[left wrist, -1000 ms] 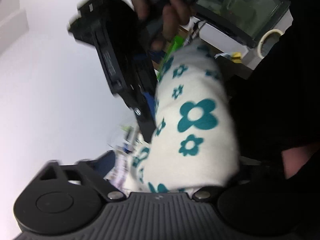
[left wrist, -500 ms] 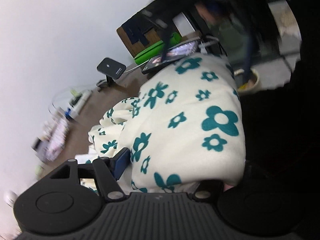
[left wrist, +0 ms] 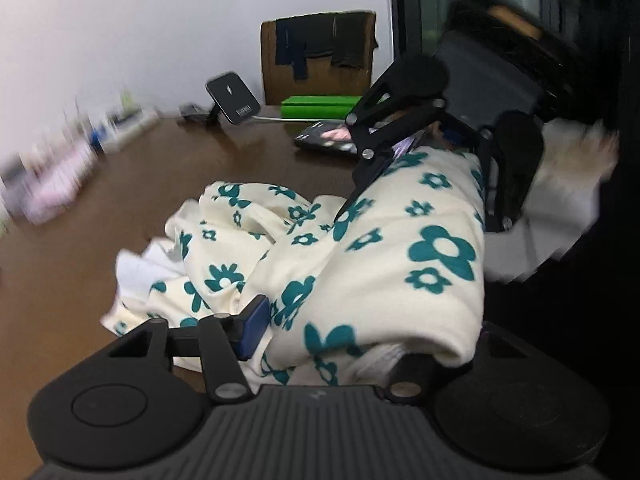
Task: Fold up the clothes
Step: 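Press the folded bundle down with both grippers and release it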
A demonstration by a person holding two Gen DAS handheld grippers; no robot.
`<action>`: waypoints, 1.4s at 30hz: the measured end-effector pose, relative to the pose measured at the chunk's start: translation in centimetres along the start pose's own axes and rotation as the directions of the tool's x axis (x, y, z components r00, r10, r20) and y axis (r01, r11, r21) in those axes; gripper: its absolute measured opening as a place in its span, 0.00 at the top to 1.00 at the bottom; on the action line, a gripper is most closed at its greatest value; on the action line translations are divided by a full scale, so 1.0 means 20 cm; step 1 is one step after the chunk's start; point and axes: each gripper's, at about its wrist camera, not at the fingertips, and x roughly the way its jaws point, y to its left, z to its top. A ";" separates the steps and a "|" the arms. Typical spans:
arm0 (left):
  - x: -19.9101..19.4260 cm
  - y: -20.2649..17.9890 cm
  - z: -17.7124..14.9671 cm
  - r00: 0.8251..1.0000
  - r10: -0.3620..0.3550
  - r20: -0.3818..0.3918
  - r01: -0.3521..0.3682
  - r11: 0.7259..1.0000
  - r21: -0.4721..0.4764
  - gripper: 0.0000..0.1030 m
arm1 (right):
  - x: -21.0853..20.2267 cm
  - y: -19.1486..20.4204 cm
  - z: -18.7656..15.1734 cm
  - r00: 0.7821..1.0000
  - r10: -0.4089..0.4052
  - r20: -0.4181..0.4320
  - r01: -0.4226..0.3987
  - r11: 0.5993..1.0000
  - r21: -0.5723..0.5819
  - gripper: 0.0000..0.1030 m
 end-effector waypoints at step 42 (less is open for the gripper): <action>0.08 0.73 -0.22 0.972 0.056 0.230 0.205 0.286 -0.936 0.42 | 0.19 -0.57 -0.50 0.918 -0.369 0.144 -0.146 0.022 0.989 0.56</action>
